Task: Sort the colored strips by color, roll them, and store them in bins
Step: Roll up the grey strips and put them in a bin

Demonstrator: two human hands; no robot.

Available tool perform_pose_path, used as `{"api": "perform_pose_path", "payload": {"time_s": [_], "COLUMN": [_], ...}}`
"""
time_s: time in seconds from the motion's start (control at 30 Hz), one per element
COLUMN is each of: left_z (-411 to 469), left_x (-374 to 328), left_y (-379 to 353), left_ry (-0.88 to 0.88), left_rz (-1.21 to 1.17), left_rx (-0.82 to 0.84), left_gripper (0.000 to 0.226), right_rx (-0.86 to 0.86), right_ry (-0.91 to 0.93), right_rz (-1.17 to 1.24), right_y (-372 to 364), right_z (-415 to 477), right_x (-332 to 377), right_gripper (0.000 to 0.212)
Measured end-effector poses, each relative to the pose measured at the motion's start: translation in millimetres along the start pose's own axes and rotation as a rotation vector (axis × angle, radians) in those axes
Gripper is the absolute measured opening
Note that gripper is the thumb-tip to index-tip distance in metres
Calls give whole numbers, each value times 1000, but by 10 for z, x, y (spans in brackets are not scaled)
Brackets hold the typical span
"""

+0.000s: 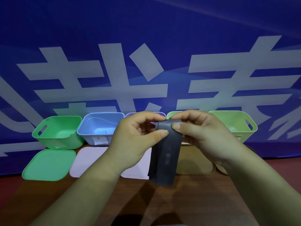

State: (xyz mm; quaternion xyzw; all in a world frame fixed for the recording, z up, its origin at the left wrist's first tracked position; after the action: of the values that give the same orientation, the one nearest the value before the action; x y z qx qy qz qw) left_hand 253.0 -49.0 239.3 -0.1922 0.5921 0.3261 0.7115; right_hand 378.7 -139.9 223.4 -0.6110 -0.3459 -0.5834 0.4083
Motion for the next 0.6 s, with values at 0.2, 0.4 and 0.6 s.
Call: {"api": "perform_pose_path", "payload": {"time_s": [0.2, 0.4, 0.6], "left_z": [-9, 25, 45], "left_x": [25, 95, 192], "left_y": [15, 43, 9], "left_ry": [60, 131, 225], "left_rz": [-37, -114, -199], "left_rx": [-14, -47, -35], "left_gripper": [34, 28, 21], "right_rx": [24, 95, 44], "right_ry": [62, 174, 268], "right_rz": [-226, -203, -208], "right_y": [-9, -73, -55], "right_z": [11, -17, -11], "right_x": [61, 107, 171], "right_gripper": [15, 36, 31]}}
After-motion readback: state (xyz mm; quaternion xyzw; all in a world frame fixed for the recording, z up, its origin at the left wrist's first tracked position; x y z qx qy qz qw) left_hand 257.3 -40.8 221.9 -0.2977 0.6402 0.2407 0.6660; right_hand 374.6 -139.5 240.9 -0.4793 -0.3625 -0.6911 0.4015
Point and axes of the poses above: each hand's wrist, its own z-axis towards the middle knuckle, its own y-axis out of the back of the hand, x = y × z, the point moved 10 cm from there along z, towards the middle knuckle, and after that the axes turned 2 degrees about y, right-handed, at the moved point
